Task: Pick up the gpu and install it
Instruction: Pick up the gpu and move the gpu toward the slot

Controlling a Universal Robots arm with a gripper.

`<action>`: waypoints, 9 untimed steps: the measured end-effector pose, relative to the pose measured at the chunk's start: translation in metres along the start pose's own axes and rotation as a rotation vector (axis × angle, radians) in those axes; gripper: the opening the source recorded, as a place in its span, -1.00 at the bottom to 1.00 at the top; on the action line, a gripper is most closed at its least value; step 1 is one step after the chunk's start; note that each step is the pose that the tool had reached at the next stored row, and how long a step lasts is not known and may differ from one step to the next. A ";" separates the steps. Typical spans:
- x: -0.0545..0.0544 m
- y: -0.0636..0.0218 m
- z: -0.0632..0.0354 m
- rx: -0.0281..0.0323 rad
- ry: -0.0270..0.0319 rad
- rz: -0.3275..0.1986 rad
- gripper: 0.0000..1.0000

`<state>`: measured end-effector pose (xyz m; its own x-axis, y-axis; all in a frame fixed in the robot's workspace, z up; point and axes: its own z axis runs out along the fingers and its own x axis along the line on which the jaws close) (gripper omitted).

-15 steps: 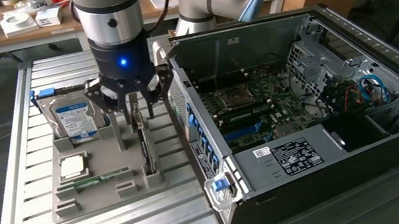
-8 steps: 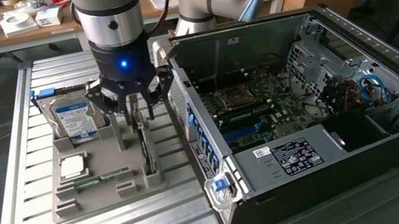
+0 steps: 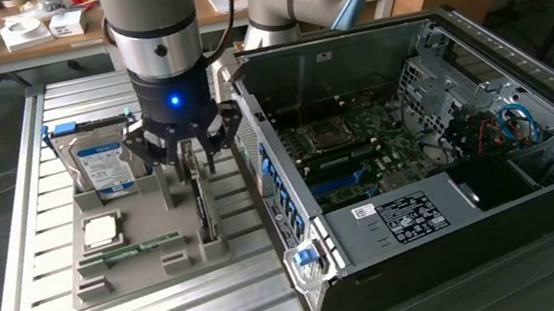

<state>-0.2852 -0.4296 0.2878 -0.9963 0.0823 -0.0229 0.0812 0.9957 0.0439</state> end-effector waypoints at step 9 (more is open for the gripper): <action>0.000 -0.0006 0.0135 0.0002 0.0003 0.000 -0.06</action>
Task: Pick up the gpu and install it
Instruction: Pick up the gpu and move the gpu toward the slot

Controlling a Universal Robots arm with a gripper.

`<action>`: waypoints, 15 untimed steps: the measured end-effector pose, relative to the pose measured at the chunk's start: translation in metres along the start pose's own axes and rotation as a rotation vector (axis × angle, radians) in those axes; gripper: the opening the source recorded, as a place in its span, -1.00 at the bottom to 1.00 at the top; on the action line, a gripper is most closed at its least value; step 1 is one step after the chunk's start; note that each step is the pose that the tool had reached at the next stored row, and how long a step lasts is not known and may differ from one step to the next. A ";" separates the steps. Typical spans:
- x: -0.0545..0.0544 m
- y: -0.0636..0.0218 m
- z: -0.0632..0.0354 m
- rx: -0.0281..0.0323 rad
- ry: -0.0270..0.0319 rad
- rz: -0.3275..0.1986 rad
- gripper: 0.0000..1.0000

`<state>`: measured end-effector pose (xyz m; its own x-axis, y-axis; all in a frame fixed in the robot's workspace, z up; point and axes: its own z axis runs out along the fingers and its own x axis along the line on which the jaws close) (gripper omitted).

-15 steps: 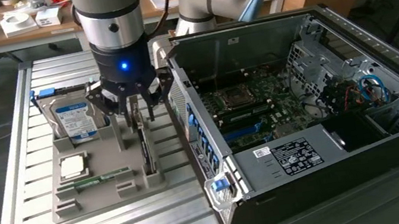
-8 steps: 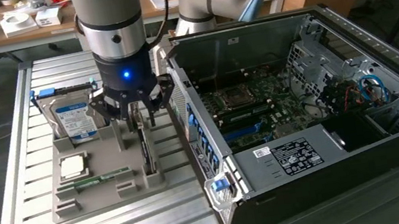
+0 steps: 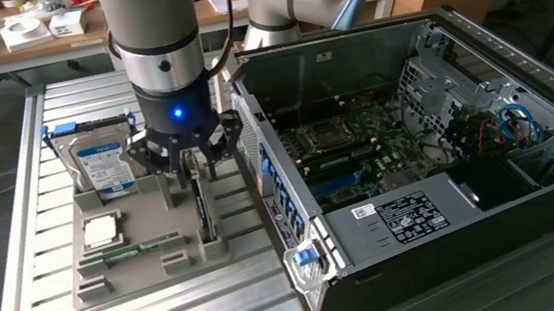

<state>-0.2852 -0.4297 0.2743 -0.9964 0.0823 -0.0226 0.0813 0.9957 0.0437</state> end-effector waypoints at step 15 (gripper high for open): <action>0.000 -0.0010 0.0222 0.0000 -0.0001 0.001 -0.06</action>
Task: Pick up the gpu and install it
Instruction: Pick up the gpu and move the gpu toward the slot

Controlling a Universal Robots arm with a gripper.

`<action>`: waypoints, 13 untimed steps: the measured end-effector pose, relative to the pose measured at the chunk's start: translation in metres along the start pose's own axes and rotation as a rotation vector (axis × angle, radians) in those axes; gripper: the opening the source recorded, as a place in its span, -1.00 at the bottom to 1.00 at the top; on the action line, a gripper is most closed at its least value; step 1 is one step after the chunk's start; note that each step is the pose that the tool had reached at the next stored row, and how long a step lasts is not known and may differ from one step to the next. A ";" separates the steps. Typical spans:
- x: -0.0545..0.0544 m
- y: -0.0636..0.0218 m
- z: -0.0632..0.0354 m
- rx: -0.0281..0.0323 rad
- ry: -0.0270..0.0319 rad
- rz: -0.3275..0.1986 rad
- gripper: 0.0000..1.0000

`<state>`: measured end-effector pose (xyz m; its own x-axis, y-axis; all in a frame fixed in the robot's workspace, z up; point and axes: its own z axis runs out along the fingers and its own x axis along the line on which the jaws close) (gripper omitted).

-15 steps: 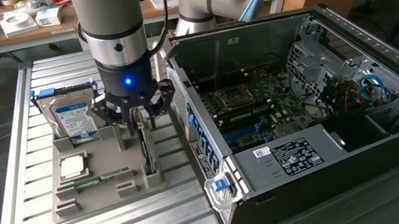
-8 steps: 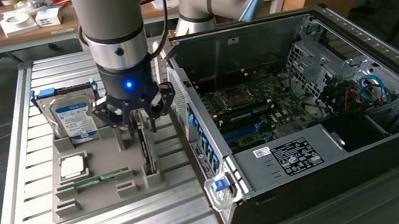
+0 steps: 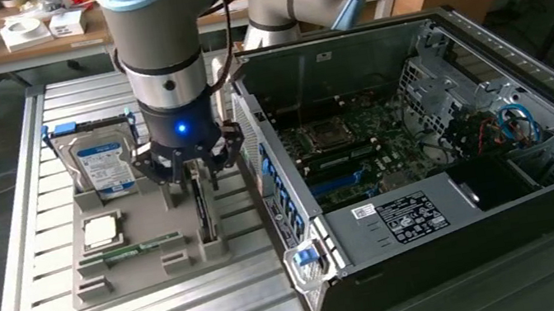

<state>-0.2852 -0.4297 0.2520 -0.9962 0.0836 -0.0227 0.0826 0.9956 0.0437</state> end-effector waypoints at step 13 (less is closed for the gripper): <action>0.002 -0.0004 0.0084 0.0000 -0.0001 0.003 -0.06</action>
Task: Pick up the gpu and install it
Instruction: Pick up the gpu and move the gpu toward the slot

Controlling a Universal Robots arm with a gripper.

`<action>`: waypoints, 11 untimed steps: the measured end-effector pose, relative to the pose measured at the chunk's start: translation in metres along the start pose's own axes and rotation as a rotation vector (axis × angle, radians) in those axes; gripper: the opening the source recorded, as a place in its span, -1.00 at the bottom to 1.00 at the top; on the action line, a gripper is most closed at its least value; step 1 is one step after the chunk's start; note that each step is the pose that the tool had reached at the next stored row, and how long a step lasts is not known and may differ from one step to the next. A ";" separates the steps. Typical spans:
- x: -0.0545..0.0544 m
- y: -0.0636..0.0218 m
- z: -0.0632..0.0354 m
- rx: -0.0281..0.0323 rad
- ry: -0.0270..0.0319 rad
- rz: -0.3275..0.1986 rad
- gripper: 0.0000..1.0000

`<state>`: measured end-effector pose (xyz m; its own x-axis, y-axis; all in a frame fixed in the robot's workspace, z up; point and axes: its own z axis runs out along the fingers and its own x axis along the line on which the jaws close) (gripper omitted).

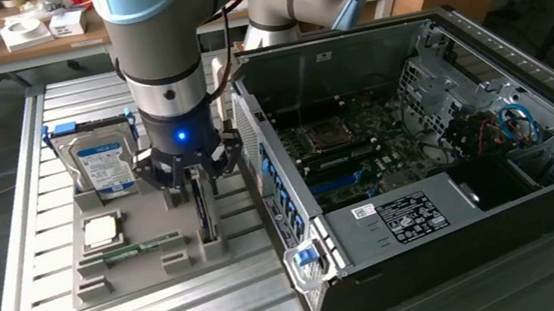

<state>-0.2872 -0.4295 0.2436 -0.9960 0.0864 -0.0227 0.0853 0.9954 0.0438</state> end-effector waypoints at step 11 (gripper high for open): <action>0.002 0.0006 0.0031 0.0001 -0.0002 0.004 -0.06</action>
<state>-0.2891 -0.4286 0.2405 -0.9957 0.0900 -0.0227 0.0889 0.9951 0.0438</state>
